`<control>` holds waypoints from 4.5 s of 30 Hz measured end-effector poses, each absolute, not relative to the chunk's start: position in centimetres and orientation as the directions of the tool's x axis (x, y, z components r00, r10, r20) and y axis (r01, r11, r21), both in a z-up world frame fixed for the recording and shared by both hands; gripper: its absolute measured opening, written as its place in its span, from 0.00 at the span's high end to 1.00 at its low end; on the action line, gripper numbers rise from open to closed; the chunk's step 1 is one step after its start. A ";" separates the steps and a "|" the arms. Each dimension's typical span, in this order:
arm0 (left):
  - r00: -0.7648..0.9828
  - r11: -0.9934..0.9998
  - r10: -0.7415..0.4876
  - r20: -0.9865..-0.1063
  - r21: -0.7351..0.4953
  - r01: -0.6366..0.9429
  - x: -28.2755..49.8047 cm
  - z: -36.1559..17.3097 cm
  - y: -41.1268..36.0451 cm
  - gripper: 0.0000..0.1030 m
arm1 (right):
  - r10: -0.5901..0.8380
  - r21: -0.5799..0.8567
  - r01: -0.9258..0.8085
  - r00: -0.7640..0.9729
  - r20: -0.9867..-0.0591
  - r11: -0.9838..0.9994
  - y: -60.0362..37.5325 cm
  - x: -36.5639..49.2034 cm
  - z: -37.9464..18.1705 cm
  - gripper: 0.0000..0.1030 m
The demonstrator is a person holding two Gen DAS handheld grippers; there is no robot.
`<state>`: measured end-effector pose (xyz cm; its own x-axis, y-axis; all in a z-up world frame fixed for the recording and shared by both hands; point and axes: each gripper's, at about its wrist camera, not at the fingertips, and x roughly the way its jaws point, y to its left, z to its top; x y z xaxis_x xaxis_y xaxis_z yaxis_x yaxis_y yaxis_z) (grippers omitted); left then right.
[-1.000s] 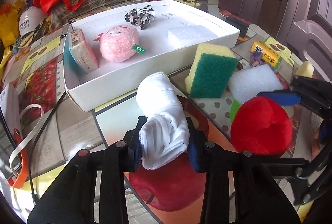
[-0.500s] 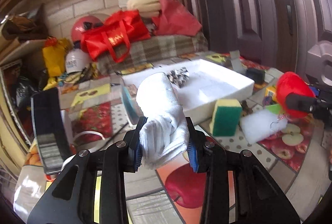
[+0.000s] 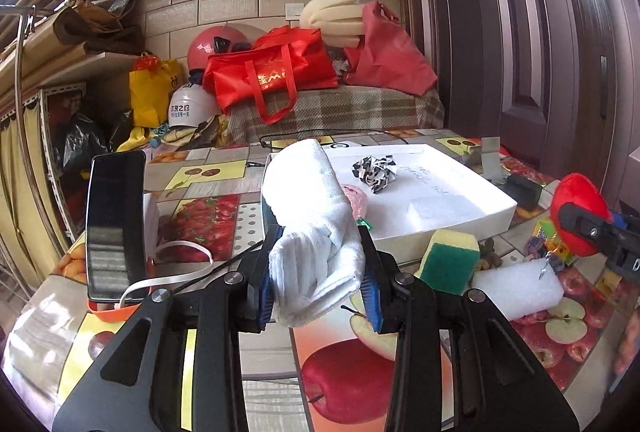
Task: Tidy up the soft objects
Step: 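Grasp the white towel with the left gripper while the right grasps the red cushion, then carry the towel and red cushion over the white box and release both, then withdraw both open grippers from the box toward the sponge and foam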
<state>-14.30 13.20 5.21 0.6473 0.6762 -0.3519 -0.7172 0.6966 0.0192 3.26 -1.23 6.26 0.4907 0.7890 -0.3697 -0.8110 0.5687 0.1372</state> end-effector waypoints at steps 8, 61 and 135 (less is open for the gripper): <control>0.634 0.668 0.689 -0.351 -0.030 -0.743 -14.7 5.2 14.2 0.66 | 0.803 0.135 -0.835 0.451 -0.389 0.534 5.3 2.1 6.0 0.43; 0.639 0.676 0.694 -0.330 -0.003 -0.736 -11.0 5.6 16.6 0.66 | 0.724 0.089 -0.744 0.606 -0.329 0.663 3.6 7.0 6.8 0.40; 0.637 0.651 0.722 -0.270 -0.046 -0.758 -8.8 6.1 17.9 0.00 | 0.721 0.151 -0.710 0.643 -0.260 0.688 7.4 7.0 7.0 0.00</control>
<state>-8.76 17.87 6.13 0.6368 0.7224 -0.2695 -0.7578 0.6508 -0.0463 6.96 7.39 6.97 0.6426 0.7206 -0.2605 -0.7099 0.6878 0.1514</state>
